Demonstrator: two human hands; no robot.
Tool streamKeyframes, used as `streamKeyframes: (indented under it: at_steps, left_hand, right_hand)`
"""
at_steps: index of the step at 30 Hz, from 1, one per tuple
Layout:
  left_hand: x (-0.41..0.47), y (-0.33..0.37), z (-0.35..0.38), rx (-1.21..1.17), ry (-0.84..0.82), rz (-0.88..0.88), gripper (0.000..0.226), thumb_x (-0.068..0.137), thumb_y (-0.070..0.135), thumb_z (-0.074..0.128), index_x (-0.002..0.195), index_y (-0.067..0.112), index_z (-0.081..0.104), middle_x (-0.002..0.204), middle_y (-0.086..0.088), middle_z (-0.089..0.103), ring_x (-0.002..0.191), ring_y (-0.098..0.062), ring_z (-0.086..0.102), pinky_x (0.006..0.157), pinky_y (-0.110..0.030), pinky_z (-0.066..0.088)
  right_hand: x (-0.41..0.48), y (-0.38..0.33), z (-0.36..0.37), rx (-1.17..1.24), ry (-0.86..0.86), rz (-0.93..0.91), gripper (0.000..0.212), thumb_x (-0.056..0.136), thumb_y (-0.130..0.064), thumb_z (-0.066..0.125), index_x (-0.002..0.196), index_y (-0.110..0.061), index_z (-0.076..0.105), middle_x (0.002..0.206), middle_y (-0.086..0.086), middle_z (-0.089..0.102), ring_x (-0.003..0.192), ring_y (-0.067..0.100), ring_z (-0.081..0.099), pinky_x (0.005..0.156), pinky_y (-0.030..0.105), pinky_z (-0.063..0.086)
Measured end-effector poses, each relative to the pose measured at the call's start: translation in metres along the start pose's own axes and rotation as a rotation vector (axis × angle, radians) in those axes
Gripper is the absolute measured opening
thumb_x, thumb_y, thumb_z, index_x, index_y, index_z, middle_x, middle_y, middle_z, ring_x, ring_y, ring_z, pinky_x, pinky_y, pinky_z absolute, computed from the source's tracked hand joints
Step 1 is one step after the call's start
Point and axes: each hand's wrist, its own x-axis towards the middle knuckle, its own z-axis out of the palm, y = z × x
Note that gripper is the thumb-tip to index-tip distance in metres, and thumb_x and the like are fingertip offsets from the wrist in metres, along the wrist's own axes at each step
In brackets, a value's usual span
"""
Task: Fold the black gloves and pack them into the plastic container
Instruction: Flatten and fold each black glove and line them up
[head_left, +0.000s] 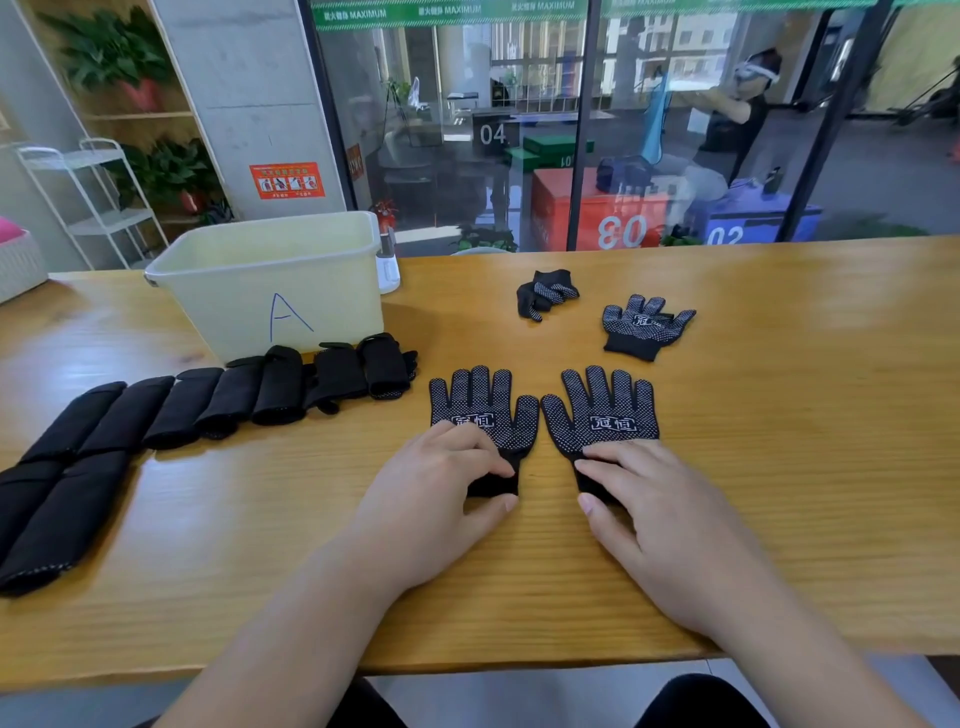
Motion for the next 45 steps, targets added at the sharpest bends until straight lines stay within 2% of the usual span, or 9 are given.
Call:
streamKeyframes:
  at_steps: [13,18,23,28,30,32,34,37,45]
  left_hand:
    - [0.004,0.005,-0.002,0.042,0.168,-0.090,0.002,0.099,0.034,0.071,0.098,0.036,0.071,0.096,0.022,0.059,0.092,-0.002,0.053,0.088,-0.035,0.048]
    - [0.012,0.030,-0.015,-0.380,0.280,-0.262,0.007,0.101,0.032,0.071,0.096,0.036,0.073,0.093,0.025,0.069,0.089,-0.003,0.064,0.075,-0.012,0.045]
    - [0.031,0.065,-0.013,-0.798,0.210,-0.268,0.006,0.099,0.022,0.077,0.094,0.025,0.077,0.088,0.007,0.078,0.084,-0.012,0.074,0.077,-0.033,0.060]
    - [0.053,0.084,0.003,-0.910,0.113,-0.240,0.005,0.096,0.018,0.080,0.094,0.022,0.078,0.090,0.005,0.079,0.087,-0.014,0.077,0.086,-0.038,0.063]
    - [0.060,0.080,0.006,-0.823,0.083,-0.200,0.001,0.099,0.023,0.076,0.098,0.024,0.077,0.092,0.011,0.078,0.080,0.000,0.071,0.078,-0.022,0.055]
    - [0.064,0.072,0.007,-0.587,0.050,-0.151,0.007,0.102,0.033,0.071,0.107,0.030,0.075,0.100,0.019,0.074,0.083,0.009,0.064,0.076,-0.011,0.045]
    - [0.069,0.054,0.011,-0.281,-0.035,-0.067,0.023,0.106,0.041,0.061,0.127,0.033,0.068,0.124,0.021,0.069,0.110,0.006,0.060,0.096,-0.021,0.048]
    - [0.069,0.027,0.018,-0.015,-0.213,-0.008,0.046,0.110,0.050,0.047,0.152,0.032,0.050,0.152,0.014,0.055,0.139,-0.010,0.050,0.122,-0.040,0.036]
    - [0.056,-0.013,0.019,0.108,-0.238,0.018,0.070,0.103,0.070,0.016,0.151,0.033,0.051,0.163,0.019,0.043,0.151,-0.002,0.037,0.133,-0.040,0.015]
  right_hand:
    - [-0.002,0.000,-0.003,0.068,0.044,0.004,0.044,0.108,-0.048,0.045,0.141,-0.029,0.067,0.140,-0.021,0.056,0.135,-0.001,0.044,0.113,0.022,0.040]
    - [0.000,-0.002,-0.004,0.156,0.111,-0.051,0.047,0.106,-0.051,0.048,0.143,-0.026,0.064,0.137,-0.020,0.059,0.131,0.002,0.049,0.108,0.032,0.048]
    - [-0.003,-0.003,-0.013,0.251,0.104,-0.070,0.072,0.092,-0.077,0.061,0.150,-0.035,0.052,0.135,-0.032,0.053,0.130,-0.003,0.047,0.104,0.018,0.041]
    - [0.000,0.003,-0.013,0.393,0.232,0.044,0.026,0.090,-0.047,0.079,0.109,-0.044,0.062,0.100,-0.028,0.062,0.099,0.003,0.058,0.081,0.023,0.046]
    - [0.001,0.010,-0.009,0.450,0.291,0.141,0.009,0.097,-0.028,0.073,0.098,-0.035,0.067,0.086,-0.019,0.065,0.083,0.006,0.061,0.070,0.027,0.045]
    - [0.002,0.017,-0.008,0.566,0.312,0.267,0.016,0.100,-0.020,0.068,0.103,-0.036,0.073,0.082,-0.021,0.071,0.072,0.002,0.063,0.064,0.017,0.043]
    - [0.002,0.024,-0.008,0.634,0.362,0.368,0.019,0.101,-0.021,0.068,0.109,-0.036,0.075,0.090,-0.028,0.075,0.082,-0.005,0.067,0.073,0.017,0.048]
    - [0.004,0.037,-0.005,0.715,0.437,0.509,0.012,0.101,-0.026,0.068,0.108,-0.030,0.076,0.093,-0.018,0.078,0.090,0.005,0.071,0.085,0.042,0.057]
    - [0.008,0.045,-0.008,0.765,0.499,0.615,0.010,0.099,-0.026,0.069,0.098,-0.034,0.075,0.092,-0.020,0.077,0.087,0.011,0.071,0.085,0.047,0.058]
